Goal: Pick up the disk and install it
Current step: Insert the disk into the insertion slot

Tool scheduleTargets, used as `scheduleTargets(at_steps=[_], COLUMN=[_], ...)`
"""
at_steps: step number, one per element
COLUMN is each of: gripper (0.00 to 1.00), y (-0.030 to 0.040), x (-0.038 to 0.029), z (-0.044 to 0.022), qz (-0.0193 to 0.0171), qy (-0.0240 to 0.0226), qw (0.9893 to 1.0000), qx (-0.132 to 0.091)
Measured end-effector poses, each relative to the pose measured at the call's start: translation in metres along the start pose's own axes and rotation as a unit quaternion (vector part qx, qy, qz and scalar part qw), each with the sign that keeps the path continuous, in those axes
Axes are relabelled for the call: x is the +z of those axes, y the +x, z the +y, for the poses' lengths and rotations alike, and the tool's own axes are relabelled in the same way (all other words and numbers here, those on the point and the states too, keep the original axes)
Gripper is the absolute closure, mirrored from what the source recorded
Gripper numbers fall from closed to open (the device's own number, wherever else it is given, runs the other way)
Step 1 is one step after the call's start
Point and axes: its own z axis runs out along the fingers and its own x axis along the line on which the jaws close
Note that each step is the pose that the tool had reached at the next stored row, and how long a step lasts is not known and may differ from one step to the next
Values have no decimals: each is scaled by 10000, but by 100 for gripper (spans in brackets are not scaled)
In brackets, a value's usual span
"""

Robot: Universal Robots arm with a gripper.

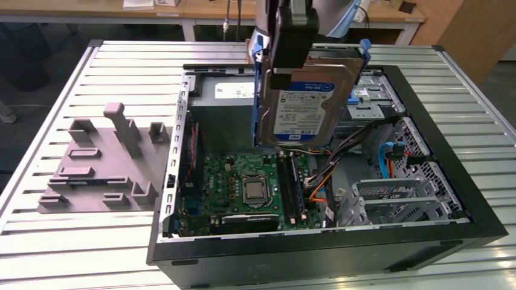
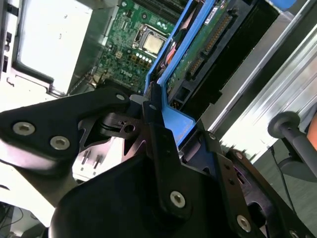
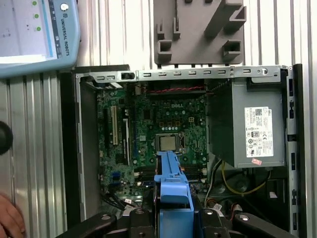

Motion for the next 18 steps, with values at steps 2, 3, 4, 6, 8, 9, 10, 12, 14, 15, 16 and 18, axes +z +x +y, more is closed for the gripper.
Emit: scheduleTargets(at_steps=[2, 3, 4, 6, 8, 9, 10, 12, 14, 15, 16, 18], gripper=[63, 63, 63, 63, 63, 63, 63, 63, 63, 63, 63, 63], y=[1, 1, 1, 7, 43, 80, 120, 202, 276, 309, 325, 327], x=[3, 5, 8, 14, 20, 24, 29, 40, 50, 56, 62, 68], z=[-75, -117, -162, -222, -242, -248, -253, -260, -269, -272, -276, -312], qz=[2, 2, 1, 0, 1, 1, 1, 1, 1, 1, 0, 1], qy=[-1, 0, 0, 0, 0, 0, -1, 0, 0, 0, 0, -1], qw=[10000, 10000, 10000, 10000, 10000, 10000, 10000, 10000, 10000, 10000, 10000, 10000], qx=[-1, -1, 0, -1, -1, -1, -1, 0, -1, -1, -1, -2])
